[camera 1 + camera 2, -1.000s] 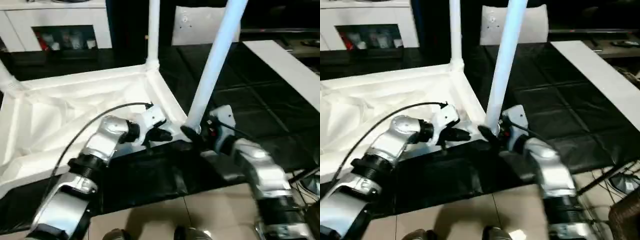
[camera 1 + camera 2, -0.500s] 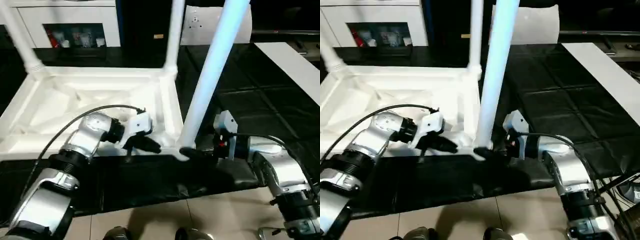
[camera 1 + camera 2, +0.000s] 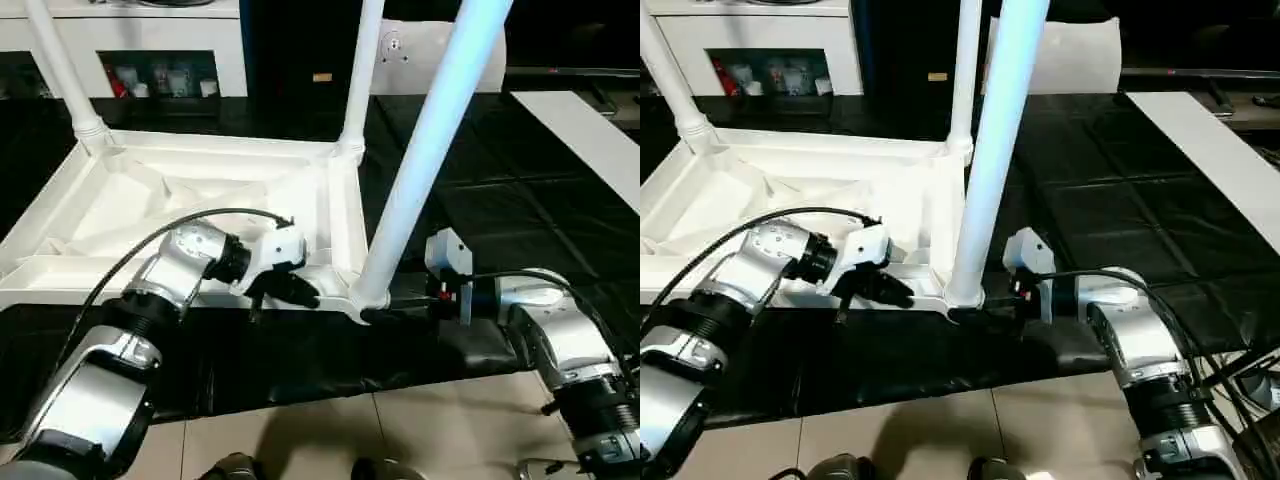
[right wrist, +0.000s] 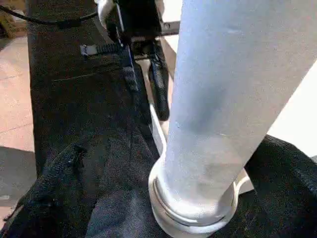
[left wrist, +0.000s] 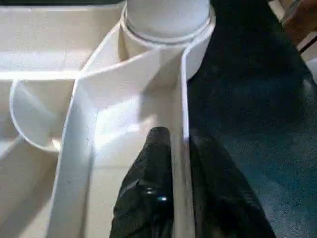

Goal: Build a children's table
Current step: Rotate leg to tighten

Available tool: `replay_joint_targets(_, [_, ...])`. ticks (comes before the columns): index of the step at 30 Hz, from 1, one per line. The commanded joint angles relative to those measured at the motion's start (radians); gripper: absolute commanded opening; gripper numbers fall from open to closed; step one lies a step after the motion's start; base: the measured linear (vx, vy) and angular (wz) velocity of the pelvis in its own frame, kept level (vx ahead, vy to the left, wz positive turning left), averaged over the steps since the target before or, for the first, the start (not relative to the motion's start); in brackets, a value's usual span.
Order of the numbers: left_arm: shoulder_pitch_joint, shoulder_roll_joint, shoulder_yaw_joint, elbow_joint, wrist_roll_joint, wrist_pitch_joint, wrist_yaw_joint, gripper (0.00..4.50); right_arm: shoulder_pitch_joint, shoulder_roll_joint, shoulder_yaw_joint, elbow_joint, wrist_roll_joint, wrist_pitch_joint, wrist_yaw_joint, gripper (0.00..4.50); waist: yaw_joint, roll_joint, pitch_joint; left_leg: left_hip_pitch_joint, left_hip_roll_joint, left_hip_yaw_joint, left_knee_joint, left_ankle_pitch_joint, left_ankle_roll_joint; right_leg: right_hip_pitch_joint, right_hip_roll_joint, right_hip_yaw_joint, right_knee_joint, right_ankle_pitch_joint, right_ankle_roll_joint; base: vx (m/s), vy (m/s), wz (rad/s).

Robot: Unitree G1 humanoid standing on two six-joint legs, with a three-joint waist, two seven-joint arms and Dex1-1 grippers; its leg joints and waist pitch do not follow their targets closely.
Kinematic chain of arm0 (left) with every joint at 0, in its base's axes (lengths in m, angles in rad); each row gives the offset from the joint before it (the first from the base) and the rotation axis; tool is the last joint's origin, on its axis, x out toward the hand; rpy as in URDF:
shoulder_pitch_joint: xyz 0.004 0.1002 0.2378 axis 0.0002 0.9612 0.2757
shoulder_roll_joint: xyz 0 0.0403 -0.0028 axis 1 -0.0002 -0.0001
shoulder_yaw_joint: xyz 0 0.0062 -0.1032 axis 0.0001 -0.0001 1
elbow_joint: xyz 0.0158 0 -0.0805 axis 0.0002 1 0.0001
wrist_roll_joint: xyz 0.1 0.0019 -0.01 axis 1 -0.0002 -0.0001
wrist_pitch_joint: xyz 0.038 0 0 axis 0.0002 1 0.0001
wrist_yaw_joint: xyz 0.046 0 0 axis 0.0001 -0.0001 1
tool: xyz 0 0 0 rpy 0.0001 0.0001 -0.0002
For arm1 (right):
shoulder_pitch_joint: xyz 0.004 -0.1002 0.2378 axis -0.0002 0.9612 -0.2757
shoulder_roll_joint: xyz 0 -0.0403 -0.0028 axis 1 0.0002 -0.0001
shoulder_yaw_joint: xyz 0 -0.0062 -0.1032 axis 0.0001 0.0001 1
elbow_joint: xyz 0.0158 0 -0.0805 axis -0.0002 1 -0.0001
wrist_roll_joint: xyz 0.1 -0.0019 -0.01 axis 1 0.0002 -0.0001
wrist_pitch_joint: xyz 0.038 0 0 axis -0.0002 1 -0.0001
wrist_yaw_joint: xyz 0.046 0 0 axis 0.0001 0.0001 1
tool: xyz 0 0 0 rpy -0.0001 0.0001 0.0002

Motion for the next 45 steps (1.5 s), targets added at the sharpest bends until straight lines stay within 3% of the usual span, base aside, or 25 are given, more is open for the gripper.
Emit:
replay_joint_targets(1, [-0.024, -0.005, -0.008, 0.012, 0.01, -0.002, 0.022, 0.56, 0.006, -0.009, 0.01, 0.005, -0.006, -0.011, 0.01, 4.5, -0.002, -0.004, -0.078, 0.023, 0.056, -0.02, -0.076, -0.269, 0.034, 0.049, -0.068, 0.052, -0.076, -0.411, -0.177, 0.0, 0.0, 0.0])
replay_joint_targets(4, [-0.027, -0.012, -0.002, 0.015, 0.002, 0.001, 0.023, 0.56, 0.007, -0.01, 0.011, 0.005, -0.005, -0.014, 0.008, 4.5, 0.0, -0.003, -0.078, 0.023, 0.055, -0.017, -0.074, -0.261, 0.041, 0.049, -0.068, 0.052, -0.072, -0.375, -0.199, 0.0, 0.0, 0.0])
replay_joint_targets(8, [-0.031, -0.025, 0.01, 0.028, -0.015, -0.016, 0.013, 0.56, 0.009, -0.012, 0.013, 0.008, -0.004, -0.022, 0.006, 4.5, 0.002, -0.004, -0.078, 0.023, 0.055, -0.016, -0.074, -0.259, 0.043, 0.05, -0.067, 0.052, -0.071, -0.372, -0.202, 0.0, 0.0, 0.0])
replay_joint_targets(13, [-0.027, -0.037, 0.028, 0.036, -0.041, -0.031, -0.009, 0.04, 0.008, -0.012, 0.017, 0.015, -0.003, -0.03, 0.009, 4.5, 0.004, -0.006, -0.079, 0.021, 0.056, -0.017, -0.074, -0.262, 0.041, 0.052, -0.069, 0.051, -0.071, -0.384, -0.197, 0.0, 0.0, 0.0])
replay_joint_targets(28, [-0.003, -0.014, 0.021, 0.033, -0.085, -0.087, -0.175, 0.04, -0.044, -0.013, 0.018, 0.103, 0.013, -0.024, 0.051, 4.5, 0.009, -0.006, -0.084, 0.02, 0.057, -0.011, -0.07, -0.213, 0.058, 0.055, -0.067, 0.051, -0.059, -0.306, -0.229, 0.0, 0.0, 0.0])
replay_joint_targets(39, [0.0, 0.005, 0.003, 0.017, -0.07, -0.11, -0.213, 0.0, -0.079, -0.006, 0.038, 0.128, 0.046, 0.013, 0.129, 3.45, 0.03, -0.005, -0.081, 0.026, 0.061, -0.008, -0.071, -0.218, 0.044, 0.049, -0.07, 0.053, -0.06, -0.34, -0.213, 0.0, 0.0, 0.0])
replay_joint_targets(45, [0.004, 0.004, 0.003, 0.019, -0.065, -0.117, -0.218, 0.0, -0.09, 0.009, 0.045, 0.128, 0.051, 0.024, 0.135, 3.09, 0.031, -0.003, -0.083, 0.026, 0.062, -0.007, -0.071, -0.211, 0.043, 0.051, -0.068, 0.053, -0.055, -0.306, -0.224, 0.0, 0.0, 0.0])
